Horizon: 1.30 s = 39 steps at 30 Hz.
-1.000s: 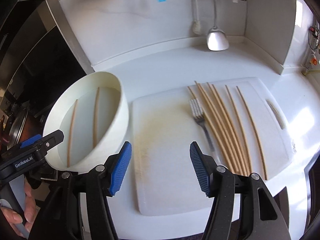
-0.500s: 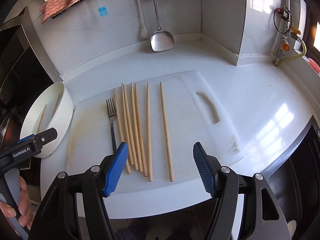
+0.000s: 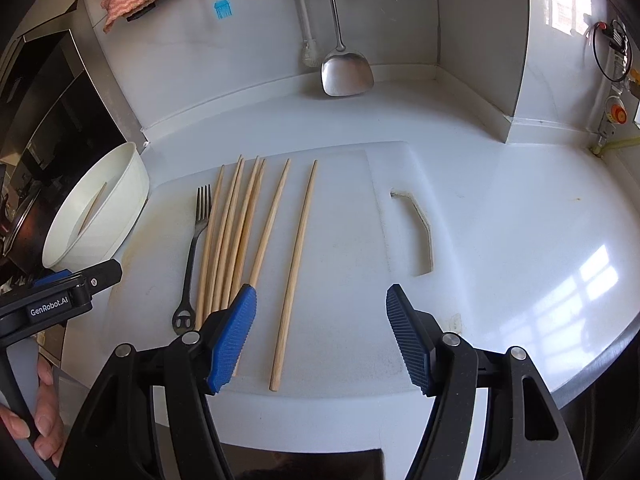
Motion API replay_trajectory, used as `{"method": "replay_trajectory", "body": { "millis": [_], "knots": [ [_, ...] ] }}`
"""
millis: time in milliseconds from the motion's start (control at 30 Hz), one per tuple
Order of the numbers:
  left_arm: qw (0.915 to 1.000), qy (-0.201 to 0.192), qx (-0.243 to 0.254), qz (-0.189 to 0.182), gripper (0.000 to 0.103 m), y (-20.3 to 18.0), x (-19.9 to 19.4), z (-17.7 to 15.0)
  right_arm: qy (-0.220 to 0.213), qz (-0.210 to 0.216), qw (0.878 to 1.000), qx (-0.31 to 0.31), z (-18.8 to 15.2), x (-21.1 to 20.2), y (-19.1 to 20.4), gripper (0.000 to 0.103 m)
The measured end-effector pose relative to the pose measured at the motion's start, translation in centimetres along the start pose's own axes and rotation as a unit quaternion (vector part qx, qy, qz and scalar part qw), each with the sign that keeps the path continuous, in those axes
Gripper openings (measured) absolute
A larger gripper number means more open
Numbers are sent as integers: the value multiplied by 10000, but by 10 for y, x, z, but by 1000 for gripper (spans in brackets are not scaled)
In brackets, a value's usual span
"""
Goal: Organize utensils
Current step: 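Move the right tool back over the cutting board toward the fork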
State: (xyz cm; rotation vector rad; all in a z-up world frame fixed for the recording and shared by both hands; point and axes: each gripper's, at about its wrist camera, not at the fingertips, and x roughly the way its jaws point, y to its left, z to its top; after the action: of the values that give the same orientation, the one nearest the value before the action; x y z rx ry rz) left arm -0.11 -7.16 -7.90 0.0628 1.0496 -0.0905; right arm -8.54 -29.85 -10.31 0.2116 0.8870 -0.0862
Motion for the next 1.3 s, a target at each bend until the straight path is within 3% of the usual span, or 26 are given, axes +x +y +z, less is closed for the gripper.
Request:
{"method": "replay_trajectory", "body": {
  "millis": [533,1300],
  "knots": [
    [9976,-658,145,-155,96,-21,53,2,-538,-122,9984,86,1,47,2,65],
    [9985,-504,84,-213,96,-26,85,9,-644,-426,9969,-140,11,68,13,65]
  ]
}}
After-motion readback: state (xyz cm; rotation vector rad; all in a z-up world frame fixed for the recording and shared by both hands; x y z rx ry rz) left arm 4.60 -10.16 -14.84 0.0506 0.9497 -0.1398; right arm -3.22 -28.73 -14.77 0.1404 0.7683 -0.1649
